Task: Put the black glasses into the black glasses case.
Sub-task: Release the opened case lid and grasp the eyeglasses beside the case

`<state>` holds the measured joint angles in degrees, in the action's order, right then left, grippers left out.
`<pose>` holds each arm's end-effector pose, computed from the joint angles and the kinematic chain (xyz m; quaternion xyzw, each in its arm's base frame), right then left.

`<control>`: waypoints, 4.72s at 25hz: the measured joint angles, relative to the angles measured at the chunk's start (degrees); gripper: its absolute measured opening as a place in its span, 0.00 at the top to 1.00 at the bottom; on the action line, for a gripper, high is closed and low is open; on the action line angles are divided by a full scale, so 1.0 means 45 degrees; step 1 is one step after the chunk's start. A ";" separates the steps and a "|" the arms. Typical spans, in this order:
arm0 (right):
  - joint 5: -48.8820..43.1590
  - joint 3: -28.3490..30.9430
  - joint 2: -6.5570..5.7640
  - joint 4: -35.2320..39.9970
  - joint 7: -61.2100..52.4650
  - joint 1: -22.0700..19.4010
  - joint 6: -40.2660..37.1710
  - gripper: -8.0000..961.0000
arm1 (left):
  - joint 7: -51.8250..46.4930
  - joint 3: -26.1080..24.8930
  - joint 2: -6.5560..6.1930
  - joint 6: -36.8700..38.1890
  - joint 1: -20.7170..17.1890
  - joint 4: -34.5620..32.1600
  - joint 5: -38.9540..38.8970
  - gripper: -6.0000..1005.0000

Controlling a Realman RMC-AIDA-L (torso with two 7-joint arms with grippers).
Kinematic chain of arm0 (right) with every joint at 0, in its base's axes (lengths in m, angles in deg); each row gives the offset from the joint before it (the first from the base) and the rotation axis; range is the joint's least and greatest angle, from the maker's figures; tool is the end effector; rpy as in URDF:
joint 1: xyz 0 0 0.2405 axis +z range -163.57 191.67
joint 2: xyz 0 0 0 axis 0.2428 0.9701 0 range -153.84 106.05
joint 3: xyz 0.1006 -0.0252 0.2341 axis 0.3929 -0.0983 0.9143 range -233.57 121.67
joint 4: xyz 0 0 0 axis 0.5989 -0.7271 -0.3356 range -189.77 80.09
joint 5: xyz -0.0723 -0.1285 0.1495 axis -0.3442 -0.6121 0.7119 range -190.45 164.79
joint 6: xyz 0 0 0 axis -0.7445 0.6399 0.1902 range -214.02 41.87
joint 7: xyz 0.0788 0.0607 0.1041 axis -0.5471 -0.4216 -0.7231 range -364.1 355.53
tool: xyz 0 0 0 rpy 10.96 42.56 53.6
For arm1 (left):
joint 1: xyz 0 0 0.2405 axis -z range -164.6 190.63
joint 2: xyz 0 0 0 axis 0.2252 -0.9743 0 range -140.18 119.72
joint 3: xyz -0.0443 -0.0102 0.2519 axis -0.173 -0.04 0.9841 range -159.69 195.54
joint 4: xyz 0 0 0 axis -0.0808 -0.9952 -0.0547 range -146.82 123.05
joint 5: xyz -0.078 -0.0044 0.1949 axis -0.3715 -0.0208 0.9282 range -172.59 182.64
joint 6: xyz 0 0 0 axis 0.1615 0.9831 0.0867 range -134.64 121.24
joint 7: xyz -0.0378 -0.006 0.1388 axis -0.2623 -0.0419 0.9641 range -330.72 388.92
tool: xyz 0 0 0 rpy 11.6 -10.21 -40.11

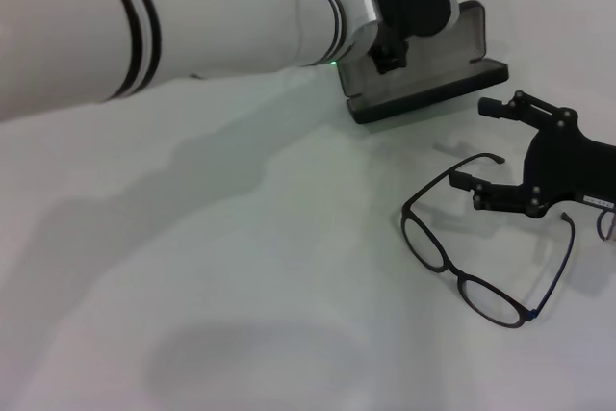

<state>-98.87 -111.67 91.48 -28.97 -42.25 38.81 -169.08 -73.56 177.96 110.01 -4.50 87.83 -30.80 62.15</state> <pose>0.2813 0.3166 -0.0065 -0.9259 -0.0121 0.2671 0.2668 -0.0841 0.4467 -0.1533 -0.9330 0.1006 0.0815 0.3359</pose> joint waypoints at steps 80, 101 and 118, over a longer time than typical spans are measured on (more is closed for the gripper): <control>-0.0052 -0.0001 0.0013 -0.0124 0.0218 0.0000 0.0265 0.08 | 0.7840 -0.7455 -0.0039 0.0268 -0.8261 -0.6999 0.8202 0.44; -0.0002 -0.0057 0.0041 -0.0066 0.0050 0.0201 0.0536 0.08 | 0.8013 -1.5565 -0.0059 1.1205 -0.8456 -0.6031 0.3542 0.44; -0.6126 -0.2580 -0.0011 0.8998 -1.4334 0.0467 -0.1409 0.14 | 1.4662 -1.4900 0.0115 1.4046 -0.8969 0.1219 -0.9358 0.44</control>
<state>-126.44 -123.28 91.43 11.52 -106.75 40.91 -175.42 -7.58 110.91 110.53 58.71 47.47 -25.32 20.04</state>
